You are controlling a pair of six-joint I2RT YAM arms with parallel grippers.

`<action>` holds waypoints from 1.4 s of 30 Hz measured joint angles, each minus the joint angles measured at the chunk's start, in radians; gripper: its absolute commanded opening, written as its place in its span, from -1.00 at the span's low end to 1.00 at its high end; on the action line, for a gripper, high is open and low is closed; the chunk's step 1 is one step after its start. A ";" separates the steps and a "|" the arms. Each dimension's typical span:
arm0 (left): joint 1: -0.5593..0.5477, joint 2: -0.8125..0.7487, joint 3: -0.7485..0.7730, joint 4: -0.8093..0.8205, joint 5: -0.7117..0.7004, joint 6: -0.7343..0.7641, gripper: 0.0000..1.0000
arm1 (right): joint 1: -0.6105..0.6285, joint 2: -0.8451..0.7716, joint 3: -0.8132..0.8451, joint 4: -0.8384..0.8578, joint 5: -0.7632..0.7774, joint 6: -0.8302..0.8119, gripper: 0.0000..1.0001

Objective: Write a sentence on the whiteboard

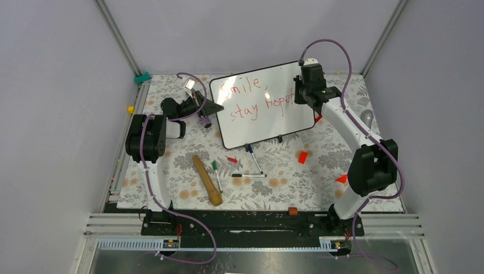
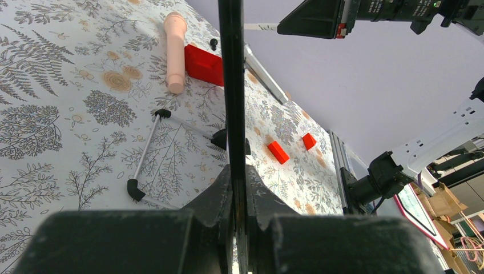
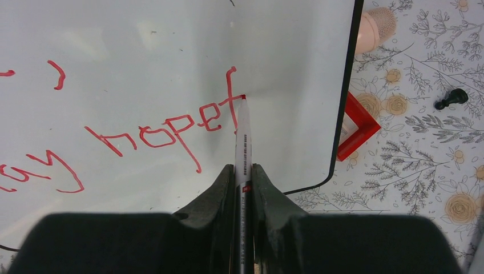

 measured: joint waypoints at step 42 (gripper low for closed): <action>0.000 0.000 0.000 0.000 0.000 0.000 -1.00 | 0.000 0.006 -0.010 -0.037 0.052 -0.010 -1.00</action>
